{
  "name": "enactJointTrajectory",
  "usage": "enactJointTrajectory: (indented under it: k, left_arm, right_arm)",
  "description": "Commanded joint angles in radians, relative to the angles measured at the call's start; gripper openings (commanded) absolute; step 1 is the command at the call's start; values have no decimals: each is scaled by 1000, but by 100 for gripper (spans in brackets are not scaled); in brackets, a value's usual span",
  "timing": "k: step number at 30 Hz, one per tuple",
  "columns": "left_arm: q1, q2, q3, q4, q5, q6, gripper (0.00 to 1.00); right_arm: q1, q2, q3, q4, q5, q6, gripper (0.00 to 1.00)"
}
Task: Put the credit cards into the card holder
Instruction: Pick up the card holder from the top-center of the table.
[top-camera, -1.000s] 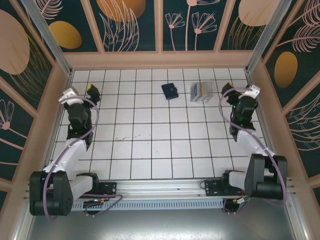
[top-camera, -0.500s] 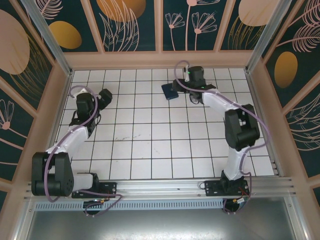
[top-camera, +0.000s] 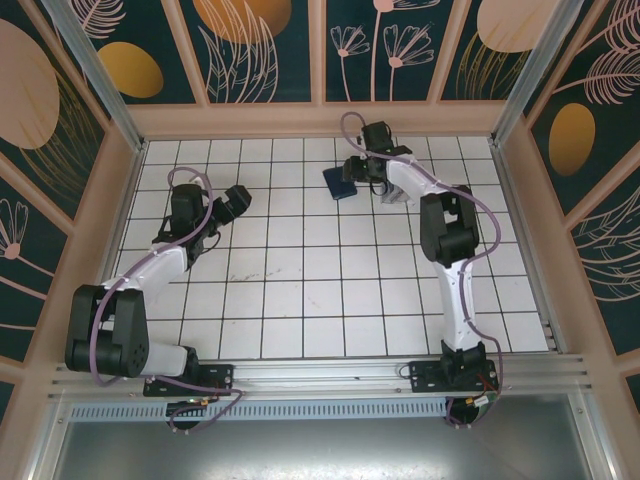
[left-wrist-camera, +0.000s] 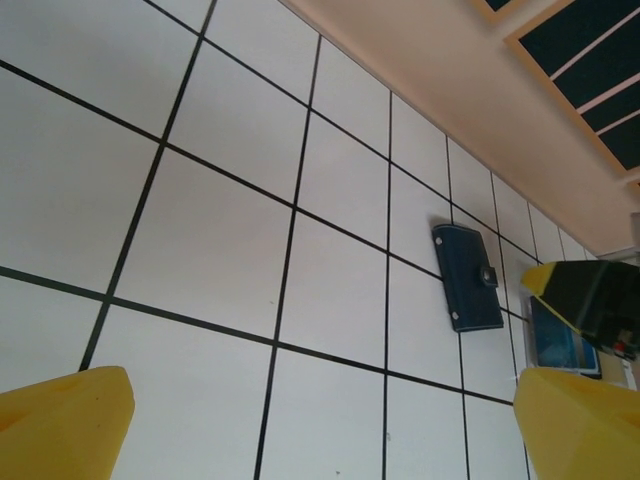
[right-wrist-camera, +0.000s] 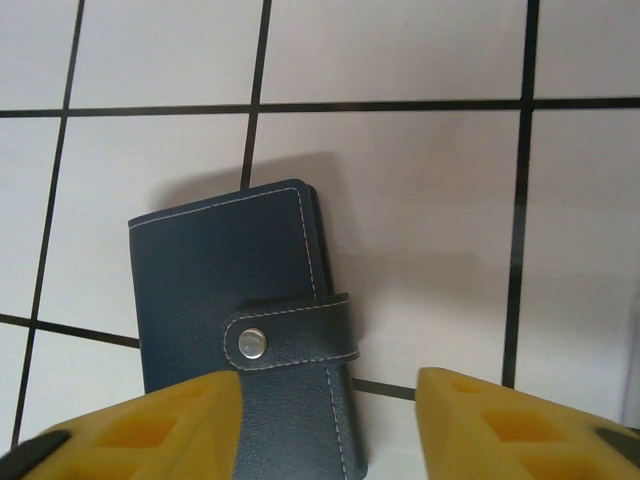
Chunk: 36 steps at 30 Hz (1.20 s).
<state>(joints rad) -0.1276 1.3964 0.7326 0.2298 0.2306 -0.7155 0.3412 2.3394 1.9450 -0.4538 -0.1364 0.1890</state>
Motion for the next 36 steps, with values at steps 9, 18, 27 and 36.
enactJointTrajectory:
  k: [9,18,27,36]
  left_arm:
    - [-9,22,14,-9,17,-27,85]
    - [-16,73,5,75,80,-43,83]
    - [-22,105,-16,143,171,-60,81]
    - [-27,175,-135,431,404,-188,78]
  right_arm:
    - [13,26,-38,-87,-105,39,47]
    - [18,-1,-147,11,-196,47,28]
    - [20,-29,-134,38,-373,70,0]
    - [66,-219,-382,292,-631,241,0]
